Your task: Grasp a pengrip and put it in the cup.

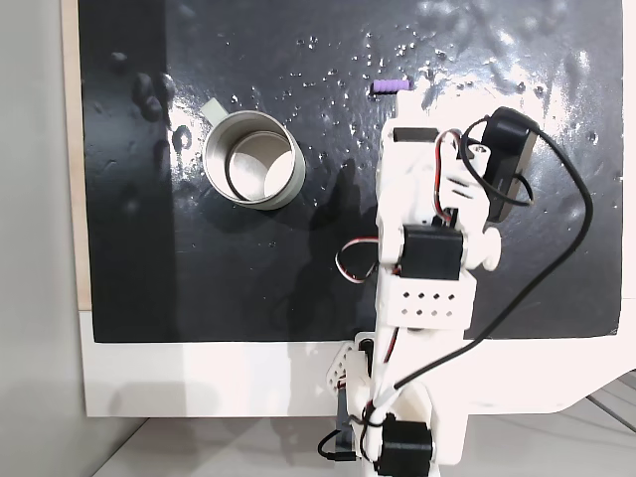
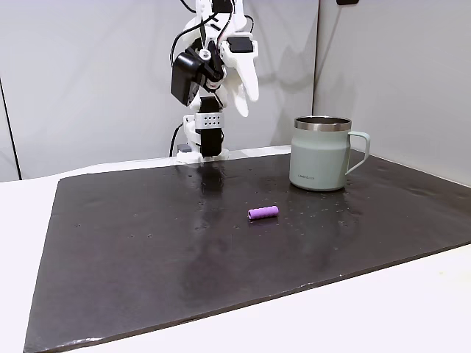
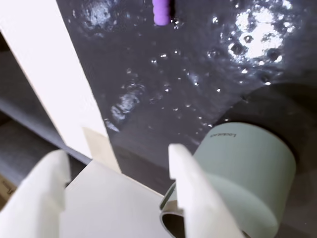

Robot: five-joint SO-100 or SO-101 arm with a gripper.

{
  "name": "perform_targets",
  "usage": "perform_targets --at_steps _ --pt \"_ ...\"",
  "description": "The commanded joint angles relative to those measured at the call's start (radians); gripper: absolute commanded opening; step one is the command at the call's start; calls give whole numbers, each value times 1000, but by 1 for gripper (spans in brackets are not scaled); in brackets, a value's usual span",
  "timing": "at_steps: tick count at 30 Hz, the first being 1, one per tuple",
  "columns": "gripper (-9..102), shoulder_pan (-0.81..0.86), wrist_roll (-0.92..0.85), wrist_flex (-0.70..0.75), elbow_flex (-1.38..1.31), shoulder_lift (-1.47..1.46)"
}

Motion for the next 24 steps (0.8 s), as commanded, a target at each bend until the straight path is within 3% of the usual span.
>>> perform_targets --at_steps 1,11,24 --pt "22 8 6 87 -206 -150" --pt "22 41 15 419 -896 -730" --pt "22 61 2 512 -1336 -1140"
